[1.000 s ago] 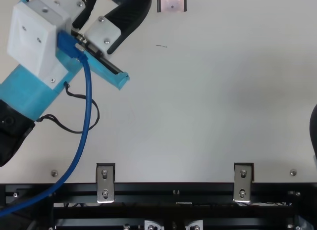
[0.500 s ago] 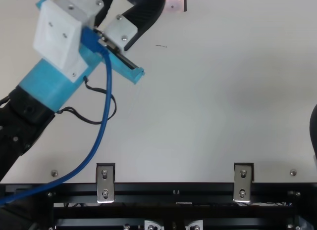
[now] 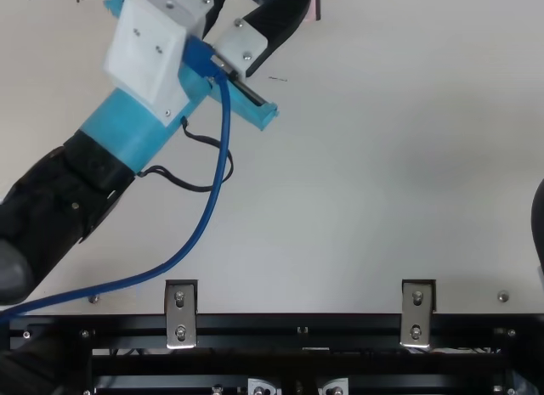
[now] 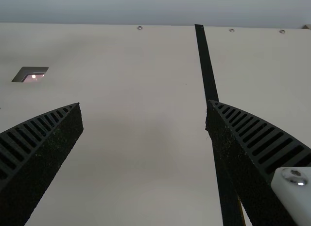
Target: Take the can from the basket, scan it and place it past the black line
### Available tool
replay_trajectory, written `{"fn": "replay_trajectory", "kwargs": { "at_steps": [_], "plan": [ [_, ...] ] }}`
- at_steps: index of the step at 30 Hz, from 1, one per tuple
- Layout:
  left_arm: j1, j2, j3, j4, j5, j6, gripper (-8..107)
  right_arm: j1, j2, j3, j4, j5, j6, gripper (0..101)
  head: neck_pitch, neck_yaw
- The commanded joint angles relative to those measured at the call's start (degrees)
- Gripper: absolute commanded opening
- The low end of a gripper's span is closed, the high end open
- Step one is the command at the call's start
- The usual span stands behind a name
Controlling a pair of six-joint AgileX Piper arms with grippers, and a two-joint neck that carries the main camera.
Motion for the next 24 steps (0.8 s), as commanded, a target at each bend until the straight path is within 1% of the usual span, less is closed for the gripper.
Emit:
{"fn": "replay_trajectory", "kwargs": {
  "at_steps": [1, 24],
  "plan": [
    [-0.13, 0.91, -0.23, -0.37, -0.60, 0.29, 10, 0.00, 0.00, 0.00, 0.00, 0.00, 0.00, 101, -2.13, -0.01],
    [2.22, 10.26, -4.70, -1.21, -5.52, 1.58, 10, 0.00, 0.00, 0.00, 0.00, 0.00, 0.00, 101, -2.13, -0.01]
  ]
}}
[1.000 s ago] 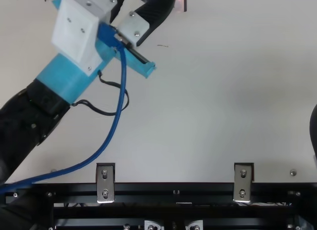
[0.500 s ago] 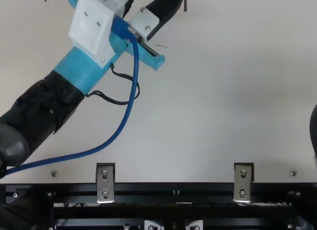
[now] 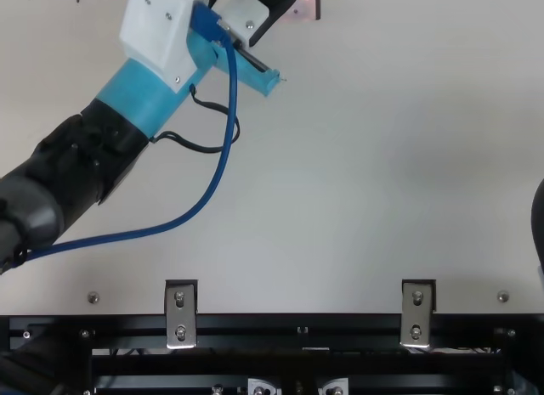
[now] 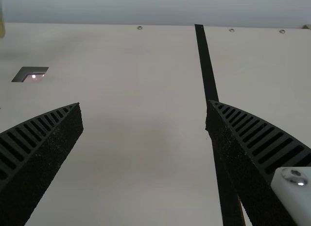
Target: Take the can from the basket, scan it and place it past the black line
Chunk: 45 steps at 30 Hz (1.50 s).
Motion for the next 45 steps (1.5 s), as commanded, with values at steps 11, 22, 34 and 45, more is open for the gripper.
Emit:
{"fn": "replay_trajectory", "kwargs": {
  "at_steps": [11, 22, 34, 45],
  "plan": [
    [-0.92, 4.40, -3.20, -2.22, -0.95, 0.24, 10, 0.00, 0.00, 0.00, 0.00, 0.00, 0.00, 101, -2.13, -0.01],
    [-2.32, 7.44, -5.42, -4.64, -1.58, 0.86, 10, 0.00, 0.00, 0.00, 0.00, 0.00, 0.00, 101, -2.13, -0.01],
    [-3.09, 6.04, -4.91, -5.78, 0.41, 0.37, 10, 0.00, 0.00, 0.00, 0.00, 0.00, 0.00, 101, -2.13, -0.01],
    [-0.55, -7.47, -3.20, 5.97, 13.10, -3.98, 10, 0.00, 0.00, 0.00, 0.00, 0.00, 0.00, 101, -2.13, -0.01]
  ]
}}
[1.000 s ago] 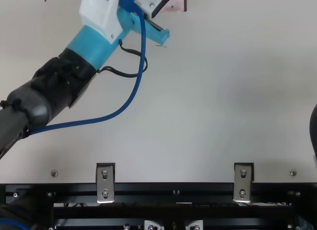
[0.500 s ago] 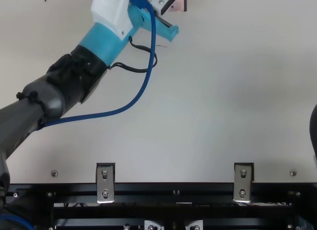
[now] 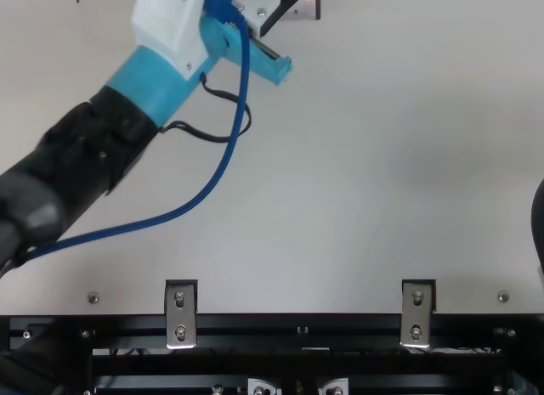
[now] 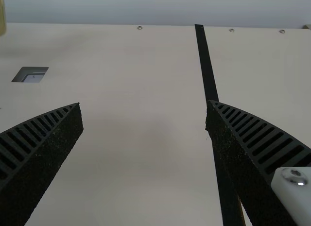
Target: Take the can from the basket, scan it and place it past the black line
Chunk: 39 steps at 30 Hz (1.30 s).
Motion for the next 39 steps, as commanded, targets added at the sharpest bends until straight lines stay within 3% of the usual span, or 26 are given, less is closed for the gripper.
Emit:
{"fn": "replay_trajectory", "kwargs": {
  "at_steps": [1, 10, 17, 25, 30, 34, 39],
  "plan": [
    [0.41, -4.40, -0.13, 5.09, 4.48, -1.18, 10, 0.00, 0.00, 0.00, 0.00, 0.00, 0.00, 101, -1.83, -0.01],
    [1.21, -13.78, -1.16, 24.95, 14.96, -12.07, 10, 0.00, 0.00, 0.00, 0.00, 0.00, 0.00, 101, -1.83, -0.01],
    [1.52, -18.26, -1.67, 41.87, 18.77, -21.10, 10, 0.00, 0.00, 0.00, 0.00, 0.00, 0.00, 101, -1.83, -0.01],
    [2.73, -21.08, -1.66, 63.53, 19.52, -35.00, 10, 0.00, 0.00, 0.00, 0.00, 0.00, 0.00, 101, -1.83, -0.01],
    [5.50, -22.53, -1.67, 80.16, 15.02, -46.72, 10, 0.00, 0.00, 0.00, 0.00, 0.00, 0.00, 101, -1.83, -0.01],
    [6.37, -22.07, 0.11, 80.25, 12.21, -43.13, 10, 0.00, 0.00, 0.00, 0.00, 0.00, 0.00, 101, -1.83, -0.01],
    [5.51, -21.07, 3.87, 80.25, 13.18, -38.77, 10, 0.00, 0.00, 0.00, 0.00, 0.00, 0.00, 101, -1.83, -0.01]
  ]
}}
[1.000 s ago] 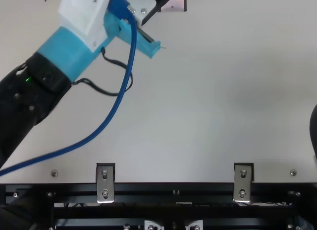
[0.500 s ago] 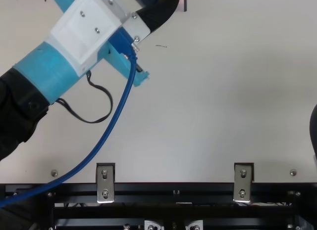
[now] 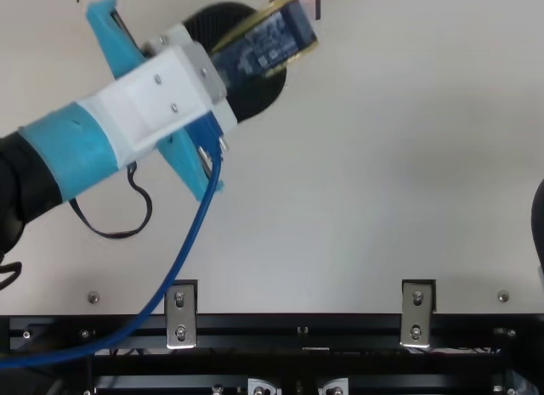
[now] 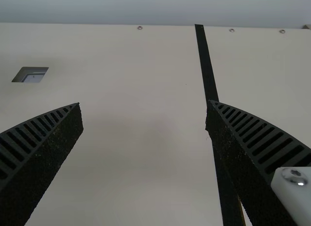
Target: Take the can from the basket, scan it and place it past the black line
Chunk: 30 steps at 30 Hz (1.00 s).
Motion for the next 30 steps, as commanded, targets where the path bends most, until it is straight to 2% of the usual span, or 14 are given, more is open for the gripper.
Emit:
{"fn": "replay_trajectory", "kwargs": {
  "at_steps": [1, 8, 15, 16, 18, 30],
  "plan": [
    [-0.67, 0.34, 1.87, 0.15, 1.10, 7.98, 10, 0.00, 0.00, 0.00, 0.00, 0.00, 0.00, 101, -2.13, -0.01],
    [-2.74, 0.62, 5.55, 0.15, 3.82, 11.42, 10, 0.00, 0.00, 0.00, 0.00, 0.00, 0.00, 101, -2.13, -0.01],
    [-3.83, 0.62, 6.75, 0.15, 5.82, 13.22, 10, 0.00, 0.00, 0.00, 0.00, 0.00, 0.00, 101, -2.13, -0.01],
    [-4.05, 0.62, 6.84, 0.15, 6.12, 13.58, 18, 0.00, 0.00, 0.00, 0.00, 0.00, 0.00, 101, -2.13, -0.01],
    [-4.49, 0.52, 6.90, 0.15, 6.59, 13.91, 10, 0.00, 0.00, 0.00, 0.00, 0.00, 0.00, 101, -2.13, -0.01],
    [-8.51, 1.45, 7.27, 0.15, 8.26, 14.67, 10, 0.00, 0.00, 0.00, 0.00, 0.00, 0.00, 101, -2.13, -0.01]
  ]
}}
